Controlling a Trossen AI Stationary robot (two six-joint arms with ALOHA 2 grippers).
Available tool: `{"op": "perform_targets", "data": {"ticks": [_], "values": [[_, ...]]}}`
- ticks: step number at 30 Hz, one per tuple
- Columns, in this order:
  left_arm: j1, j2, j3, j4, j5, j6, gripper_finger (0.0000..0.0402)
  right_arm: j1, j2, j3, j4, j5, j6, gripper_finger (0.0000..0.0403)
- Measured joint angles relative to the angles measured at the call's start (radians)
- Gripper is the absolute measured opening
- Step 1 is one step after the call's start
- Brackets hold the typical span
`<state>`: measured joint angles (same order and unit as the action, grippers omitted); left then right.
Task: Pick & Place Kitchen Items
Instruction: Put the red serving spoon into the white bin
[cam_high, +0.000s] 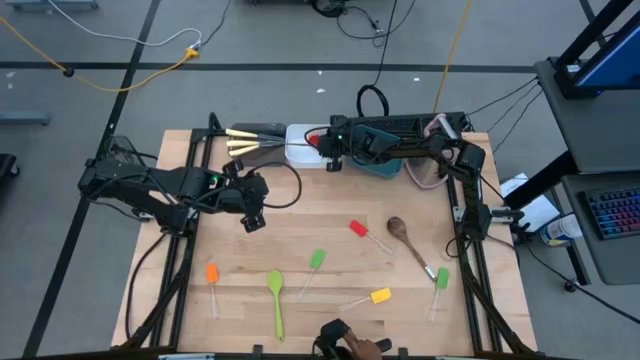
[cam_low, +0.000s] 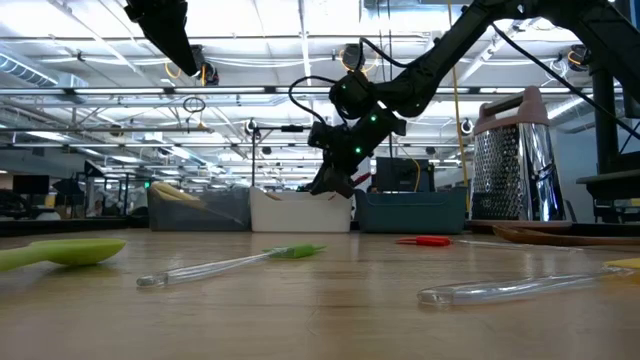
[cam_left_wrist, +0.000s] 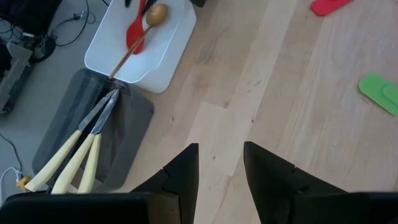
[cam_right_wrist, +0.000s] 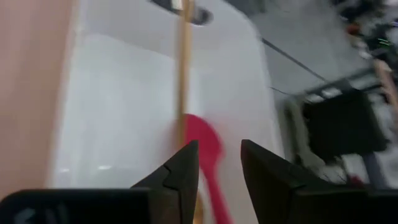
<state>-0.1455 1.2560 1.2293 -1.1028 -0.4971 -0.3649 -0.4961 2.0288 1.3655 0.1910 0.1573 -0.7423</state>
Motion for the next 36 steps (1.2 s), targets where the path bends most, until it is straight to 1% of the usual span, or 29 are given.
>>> {"op": "perform_targets", "data": {"ticks": [4, 6, 8, 11, 16, 22, 25, 30, 36], "values": [[0.0, 0.0, 0.0, -0.002, 0.0, -0.002, 0.0131, 0.011, -0.026, 0.0, 0.008, 0.122, 0.026, 0.0116], [0.0, 0.0, 0.0, -0.002, 0.001, -0.009, 0.0131, 0.021, -0.054, 0.0, -0.046, 0.162, 0.05, 0.0116], [0.0, 0.0, 0.0, -0.002, 0.009, -0.011, 0.0131, 0.032, -0.088, 0.0, -0.122, 0.183, 0.075, 0.0116], [0.0, 0.0, 0.0, -0.002, 0.024, -0.011, 0.0131, 0.043, -0.14, 0.0, -0.242, 0.182, 0.121, 0.0116], [0.0, 0.0, 0.0, -0.002, 0.027, -0.008, 0.0131, 0.043, -0.23, 0.0, -0.404, 0.196, 0.27, 0.0116], [0.0, 0.0, 0.0, -0.002, 0.028, -0.01, 0.0131, 0.025, -0.276, -0.001, -0.485, 0.34, 0.431, 0.0116], [0.0, 0.0, 0.0, -0.002, 0.028, -0.01, 0.0131, 0.015, -0.278, 0.0, -0.504, 0.341, 0.492, 0.0116], [0.0, 0.0, 0.0, -0.001, 0.028, -0.01, 0.0131, 0.011, -0.277, -0.002, -0.541, 0.34, 0.534, 0.0116], [0.0, 0.0, 0.0, -0.001, 0.028, -0.006, 0.0131, 0.005, -0.277, -0.044, -0.539, 0.34, 0.615, 0.0116]]}}
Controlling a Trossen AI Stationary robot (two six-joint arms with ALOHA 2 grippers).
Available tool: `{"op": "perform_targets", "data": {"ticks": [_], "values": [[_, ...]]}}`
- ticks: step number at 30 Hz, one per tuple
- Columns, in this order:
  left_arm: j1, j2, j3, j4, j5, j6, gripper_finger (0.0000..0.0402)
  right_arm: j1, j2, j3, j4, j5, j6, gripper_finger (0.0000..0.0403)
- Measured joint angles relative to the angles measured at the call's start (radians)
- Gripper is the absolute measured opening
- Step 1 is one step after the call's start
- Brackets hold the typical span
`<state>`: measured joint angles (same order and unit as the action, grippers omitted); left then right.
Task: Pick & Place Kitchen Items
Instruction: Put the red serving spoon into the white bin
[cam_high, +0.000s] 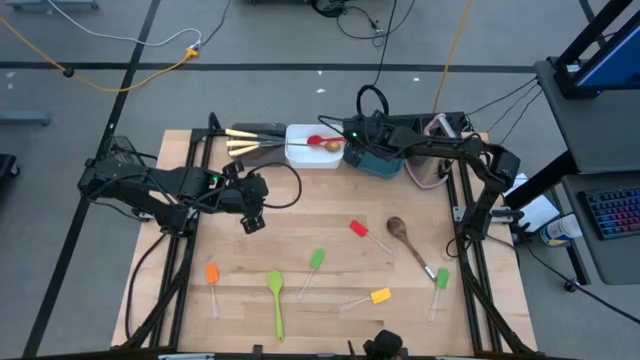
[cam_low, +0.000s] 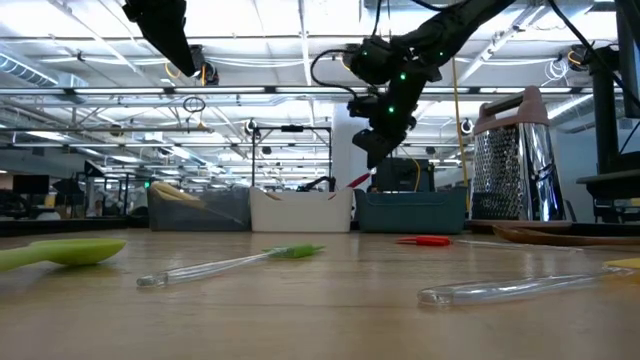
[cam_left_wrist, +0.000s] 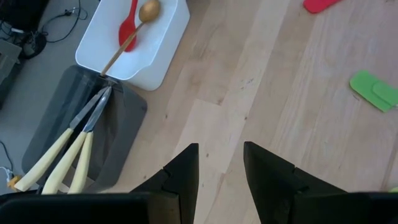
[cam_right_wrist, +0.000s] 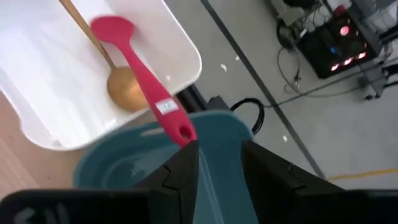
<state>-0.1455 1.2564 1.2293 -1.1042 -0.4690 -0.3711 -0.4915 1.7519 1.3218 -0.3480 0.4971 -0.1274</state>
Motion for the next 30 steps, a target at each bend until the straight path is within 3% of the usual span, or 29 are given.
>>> {"op": "perform_targets", "data": {"ticks": [3, 8, 13, 17, 23, 28, 30], "values": [[0.0, 0.0, 0.0, 0.0, 0.0, 0.0, 0.0131, -0.006, 0.0, -0.048, 0.055, 0.0, 0.01, 0.0116], [0.0, 0.0, 0.0, 0.0, 0.0, 0.0, 0.0131, -0.01, 0.0, -0.142, 0.317, -0.01, -0.017, 0.0116], [0.0, 0.0, 0.0, 0.0, 0.0, 0.0, 0.0131, -0.019, 0.0, -0.185, 0.445, -0.169, -0.043, 0.0116], [0.0, 0.0, 0.0, 0.0, 0.0, 0.0, 0.0131, -0.018, 0.0, -0.191, 0.442, -0.178, -0.069, 0.0116], [0.0, 0.0, 0.0, 0.0, 0.0, -0.002, 0.0131, -0.013, 0.0, -0.191, 0.449, -0.049, -0.151, 0.0116], [0.0, 0.0, 0.0, 0.0, 0.0, -0.001, 0.0131, 0.009, 0.0, -0.191, 0.429, -0.159, -0.133, 0.0116], [0.0, 0.0, 0.0, 0.0, 0.0, -0.001, 0.0131, 0.029, 0.0, -0.191, 0.407, -0.142, -0.164, 0.0116]]}}
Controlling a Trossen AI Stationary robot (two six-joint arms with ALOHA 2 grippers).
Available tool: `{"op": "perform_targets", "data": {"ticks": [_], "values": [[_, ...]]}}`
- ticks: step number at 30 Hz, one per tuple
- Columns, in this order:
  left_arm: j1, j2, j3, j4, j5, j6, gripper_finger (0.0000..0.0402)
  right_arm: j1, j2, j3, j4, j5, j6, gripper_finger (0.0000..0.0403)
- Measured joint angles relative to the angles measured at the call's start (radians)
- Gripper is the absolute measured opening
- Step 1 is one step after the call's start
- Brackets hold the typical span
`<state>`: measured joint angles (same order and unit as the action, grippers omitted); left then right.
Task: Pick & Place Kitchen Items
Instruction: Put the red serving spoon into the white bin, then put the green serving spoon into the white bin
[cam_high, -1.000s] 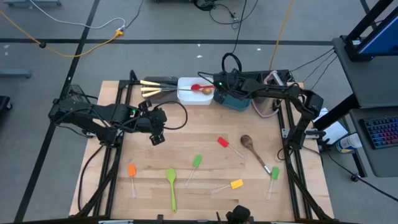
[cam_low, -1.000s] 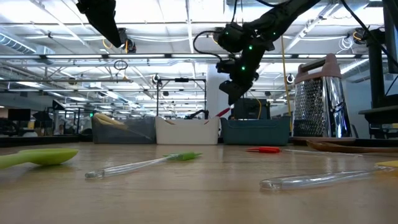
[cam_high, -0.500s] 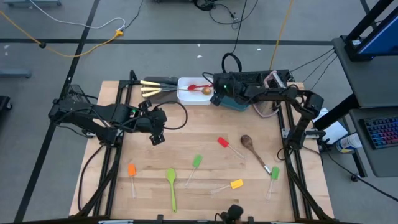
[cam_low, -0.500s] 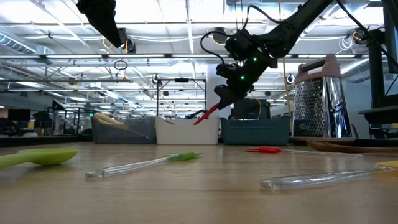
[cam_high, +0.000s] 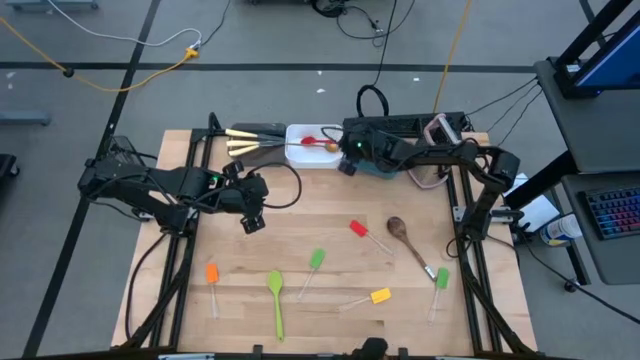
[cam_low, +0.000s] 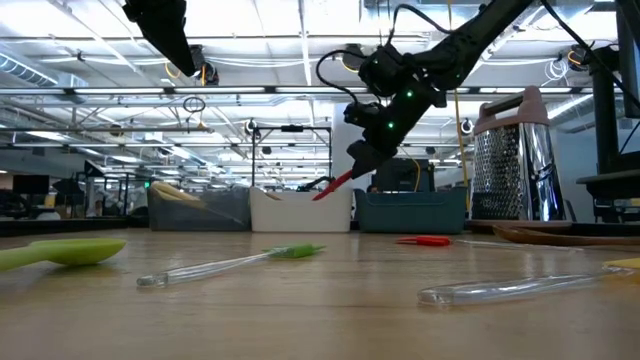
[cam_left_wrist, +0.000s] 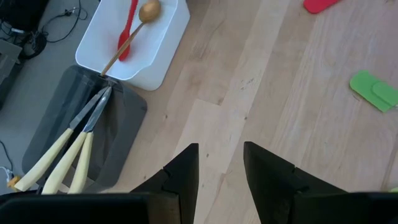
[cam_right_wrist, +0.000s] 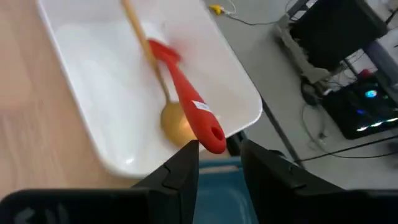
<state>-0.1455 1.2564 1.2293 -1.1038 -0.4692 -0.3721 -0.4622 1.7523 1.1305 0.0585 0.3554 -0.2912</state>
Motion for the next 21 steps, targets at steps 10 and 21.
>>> {"op": "perform_targets", "data": {"ticks": [10, 21], "values": [[-0.001, 0.0, 0.0, 0.0, 0.033, -0.088, 0.0131, 0.141, 0.0, 0.0, -0.126, 0.399, -0.071, 0.0116], [-0.01, 0.0, 0.0, 0.002, 0.101, -0.407, 0.0131, 0.321, 0.0, 0.0, -0.292, 0.388, 0.175, 0.0116]]}}
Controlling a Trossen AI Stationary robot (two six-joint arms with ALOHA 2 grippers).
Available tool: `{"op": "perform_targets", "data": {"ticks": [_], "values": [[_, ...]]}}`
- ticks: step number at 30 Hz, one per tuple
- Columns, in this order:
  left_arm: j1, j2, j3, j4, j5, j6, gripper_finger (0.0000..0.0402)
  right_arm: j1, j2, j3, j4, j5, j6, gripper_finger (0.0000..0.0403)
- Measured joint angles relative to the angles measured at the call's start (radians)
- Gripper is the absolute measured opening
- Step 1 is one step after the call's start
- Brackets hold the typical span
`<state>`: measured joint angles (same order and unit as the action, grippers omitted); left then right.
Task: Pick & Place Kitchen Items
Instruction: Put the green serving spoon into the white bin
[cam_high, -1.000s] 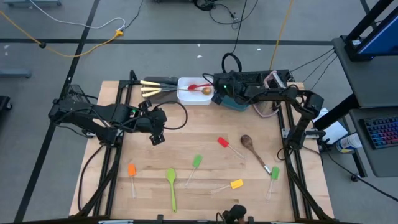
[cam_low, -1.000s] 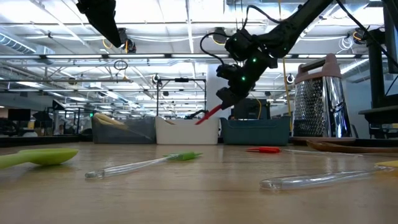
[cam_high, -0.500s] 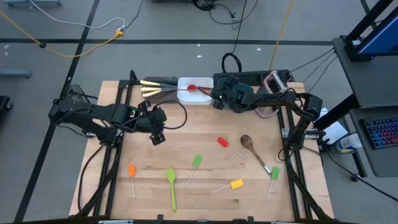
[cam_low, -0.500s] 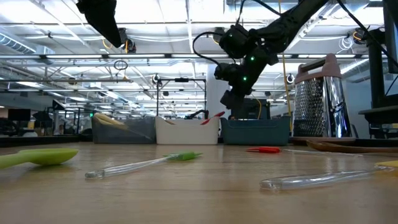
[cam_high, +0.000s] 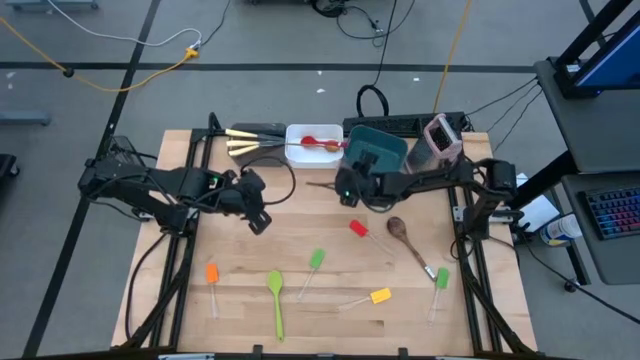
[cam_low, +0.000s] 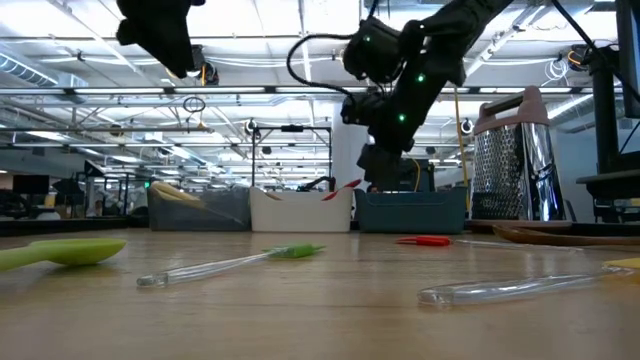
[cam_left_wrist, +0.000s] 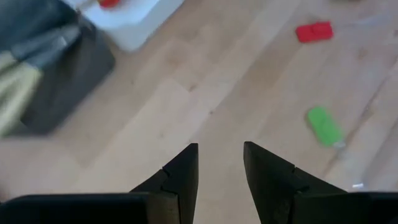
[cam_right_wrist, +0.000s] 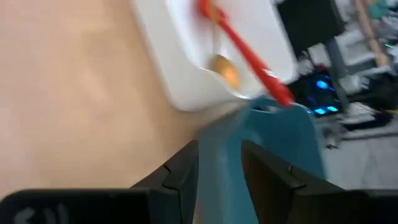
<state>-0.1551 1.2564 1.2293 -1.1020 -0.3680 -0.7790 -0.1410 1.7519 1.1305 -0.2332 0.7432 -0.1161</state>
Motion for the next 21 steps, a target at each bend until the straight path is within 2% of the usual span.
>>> {"op": "perform_targets", "data": {"ticks": [6, 12, 16, 21], "values": [[-0.085, 0.051, 0.0, 0.004, 0.018, -0.242, 0.0131, 0.082, 0.0, 0.0, -0.006, -0.205, 0.025, 0.0116], [-0.203, 0.167, 0.0, 0.086, 0.1, -0.407, 0.0131, 0.147, 0.0, -0.009, 0.016, -0.402, -0.009, 0.0116], [-0.278, 0.238, 0.0, 0.195, 0.172, -0.444, 0.0131, 0.18, 0.0, -0.064, 0.114, -0.407, -0.027, 0.0116], [-0.351, 0.304, 0.0, 0.294, 0.188, -0.628, 0.0131, 0.199, 0.0, -0.139, 0.291, -0.408, -0.034, 0.0116]]}}
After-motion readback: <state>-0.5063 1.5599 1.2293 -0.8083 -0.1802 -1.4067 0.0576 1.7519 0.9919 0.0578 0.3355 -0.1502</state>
